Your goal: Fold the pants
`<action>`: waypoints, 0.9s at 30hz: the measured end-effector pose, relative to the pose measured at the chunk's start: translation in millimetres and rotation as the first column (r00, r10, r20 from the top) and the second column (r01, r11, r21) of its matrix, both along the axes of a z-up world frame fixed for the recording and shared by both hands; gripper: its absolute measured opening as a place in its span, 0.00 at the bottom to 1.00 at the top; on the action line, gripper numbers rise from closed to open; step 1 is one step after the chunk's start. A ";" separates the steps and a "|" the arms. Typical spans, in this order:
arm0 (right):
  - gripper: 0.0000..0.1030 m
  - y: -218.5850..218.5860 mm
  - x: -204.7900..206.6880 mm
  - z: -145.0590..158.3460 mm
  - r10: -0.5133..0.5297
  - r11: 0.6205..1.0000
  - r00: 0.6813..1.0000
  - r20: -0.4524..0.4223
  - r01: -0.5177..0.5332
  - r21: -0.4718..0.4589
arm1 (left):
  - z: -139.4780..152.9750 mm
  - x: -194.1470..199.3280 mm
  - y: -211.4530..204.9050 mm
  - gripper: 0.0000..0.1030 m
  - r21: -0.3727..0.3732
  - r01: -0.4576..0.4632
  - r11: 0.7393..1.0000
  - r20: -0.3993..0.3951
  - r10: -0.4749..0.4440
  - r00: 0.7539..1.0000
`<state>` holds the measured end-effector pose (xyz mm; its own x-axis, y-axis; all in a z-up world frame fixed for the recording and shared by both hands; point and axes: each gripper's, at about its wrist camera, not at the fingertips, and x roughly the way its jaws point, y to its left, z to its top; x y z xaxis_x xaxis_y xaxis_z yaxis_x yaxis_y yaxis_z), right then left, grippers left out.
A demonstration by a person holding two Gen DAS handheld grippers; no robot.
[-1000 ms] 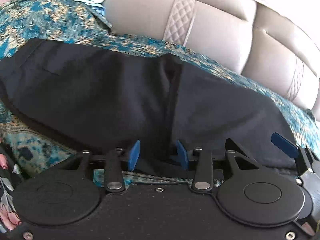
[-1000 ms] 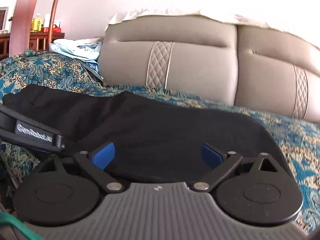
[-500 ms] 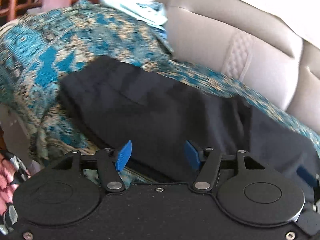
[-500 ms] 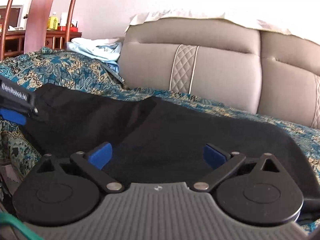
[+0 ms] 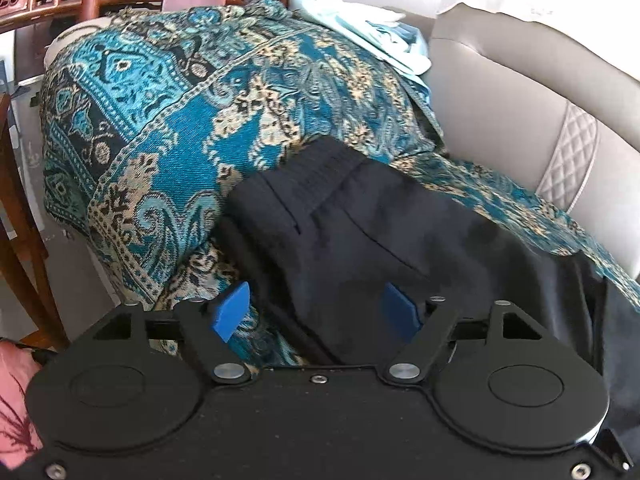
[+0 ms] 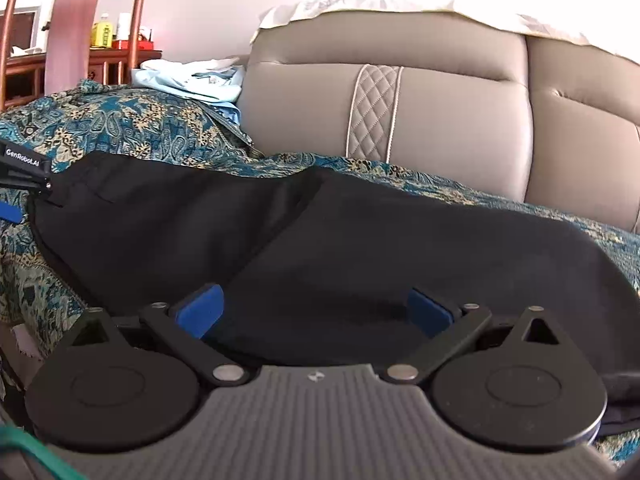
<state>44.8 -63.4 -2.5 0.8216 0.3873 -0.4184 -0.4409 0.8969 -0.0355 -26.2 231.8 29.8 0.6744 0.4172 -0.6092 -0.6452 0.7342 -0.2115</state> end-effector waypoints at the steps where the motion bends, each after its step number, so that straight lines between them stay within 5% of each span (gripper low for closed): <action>1: 1.00 -0.3 0.9 -0.9 -0.004 1.000 1.000 -0.005 0.004 0.003 | -1.8 0.8 2.6 0.72 -0.002 -0.004 1.000 0.001 0.004 1.000; 13: 1.00 2.3 -0.3 -9.8 -0.024 1.000 0.999 0.036 0.024 -0.001 | -16.6 4.9 11.8 0.77 0.028 0.004 1.000 0.027 -0.005 1.000; 27: 1.00 3.6 -2.2 -11.7 -0.031 1.000 0.998 0.048 0.031 0.004 | -27.7 12.7 40.8 0.71 -0.096 -0.075 0.993 0.084 0.083 0.993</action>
